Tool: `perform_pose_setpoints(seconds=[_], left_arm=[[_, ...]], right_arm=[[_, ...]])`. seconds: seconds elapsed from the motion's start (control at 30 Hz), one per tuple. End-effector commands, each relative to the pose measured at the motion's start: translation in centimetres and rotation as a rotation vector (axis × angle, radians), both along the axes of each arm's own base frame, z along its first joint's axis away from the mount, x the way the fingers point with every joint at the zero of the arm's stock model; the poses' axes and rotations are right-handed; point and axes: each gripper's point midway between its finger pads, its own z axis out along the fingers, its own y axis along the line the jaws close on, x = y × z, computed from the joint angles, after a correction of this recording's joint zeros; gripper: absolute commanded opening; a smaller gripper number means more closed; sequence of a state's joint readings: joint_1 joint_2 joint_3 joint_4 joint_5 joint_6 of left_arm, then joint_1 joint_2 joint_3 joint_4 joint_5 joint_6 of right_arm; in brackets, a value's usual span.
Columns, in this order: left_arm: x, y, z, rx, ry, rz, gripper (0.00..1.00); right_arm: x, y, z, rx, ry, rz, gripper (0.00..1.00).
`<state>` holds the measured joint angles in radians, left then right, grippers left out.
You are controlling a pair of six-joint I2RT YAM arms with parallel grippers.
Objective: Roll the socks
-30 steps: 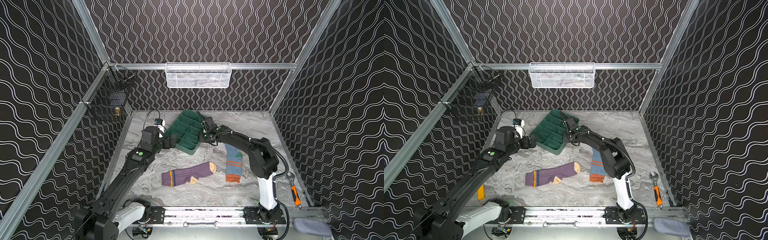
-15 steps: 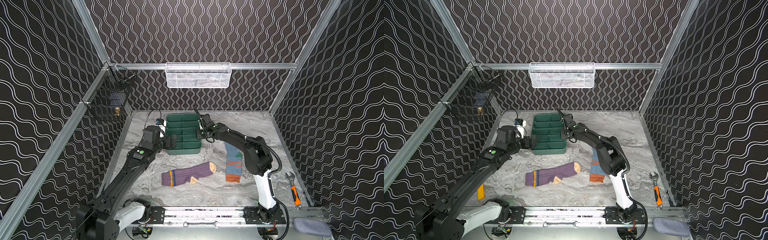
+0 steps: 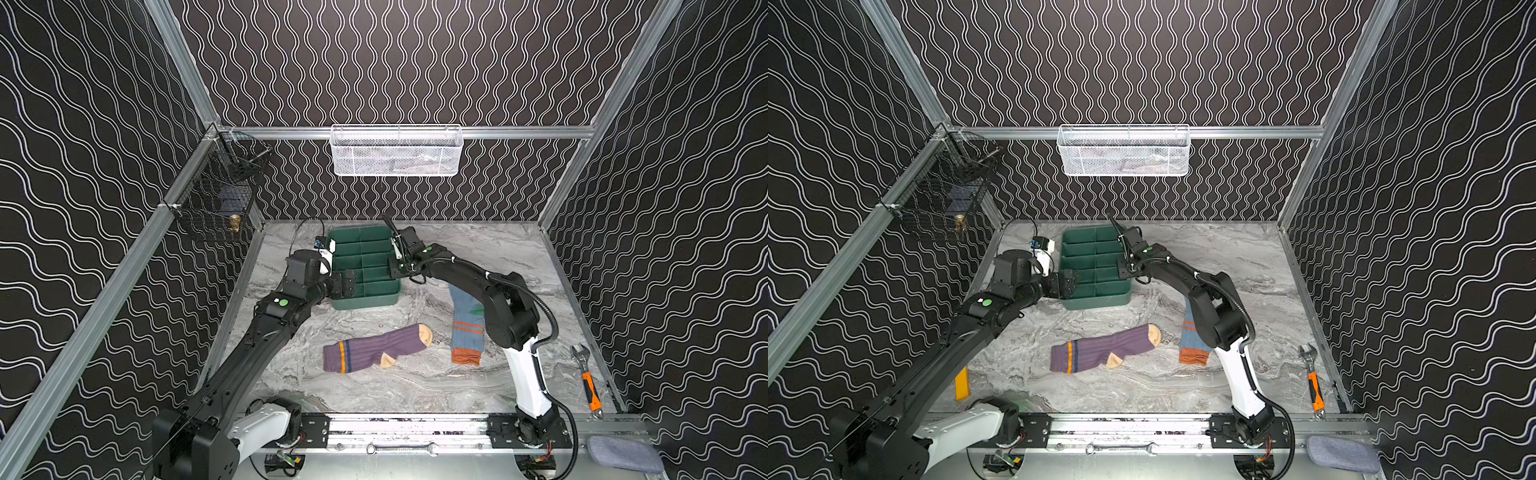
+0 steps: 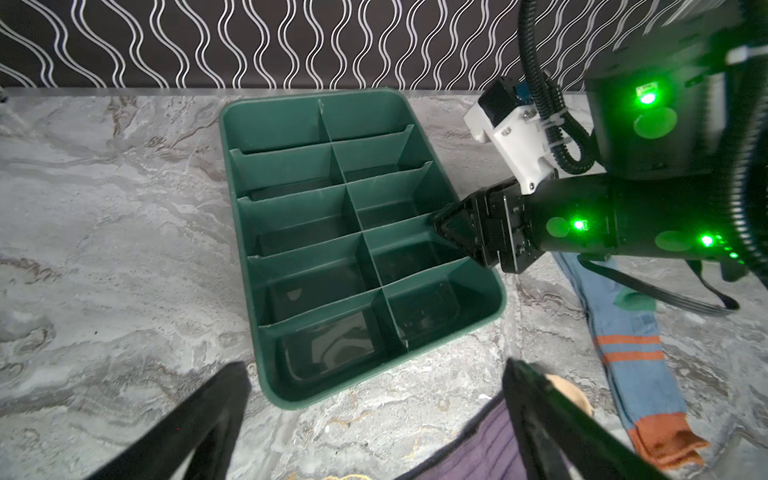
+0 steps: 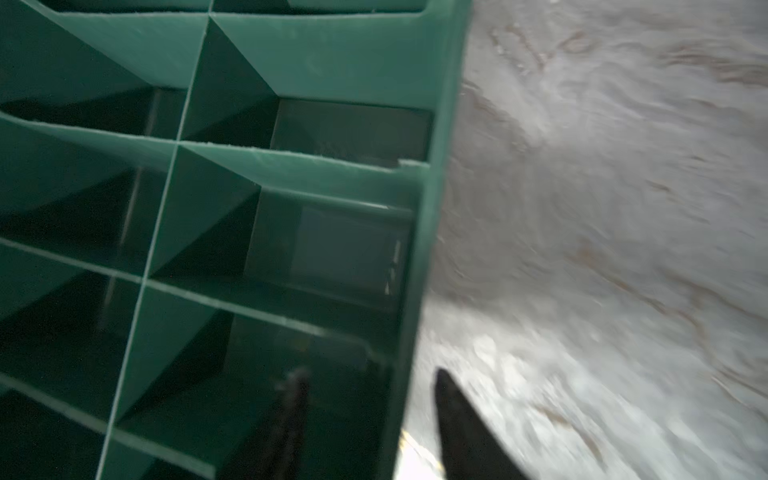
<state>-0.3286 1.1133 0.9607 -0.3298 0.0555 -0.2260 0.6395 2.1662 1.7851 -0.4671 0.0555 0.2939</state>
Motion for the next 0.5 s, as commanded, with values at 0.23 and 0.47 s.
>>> perform_pose_setpoints(seconds=[0.23, 0.47], left_arm=[[-1.5, -7.6, 3.5, 0.035, -0.126, -0.301, 0.99], [-3.2, -12.9, 2.3, 0.049, -0.150, -0.472, 0.99]], right_arm=[[-4.3, -14.2, 6.7, 0.050, 0.031, -0.274, 0.88], [-10.8, -19.6, -0.8, 0.020, 0.212, -0.389, 0.94]])
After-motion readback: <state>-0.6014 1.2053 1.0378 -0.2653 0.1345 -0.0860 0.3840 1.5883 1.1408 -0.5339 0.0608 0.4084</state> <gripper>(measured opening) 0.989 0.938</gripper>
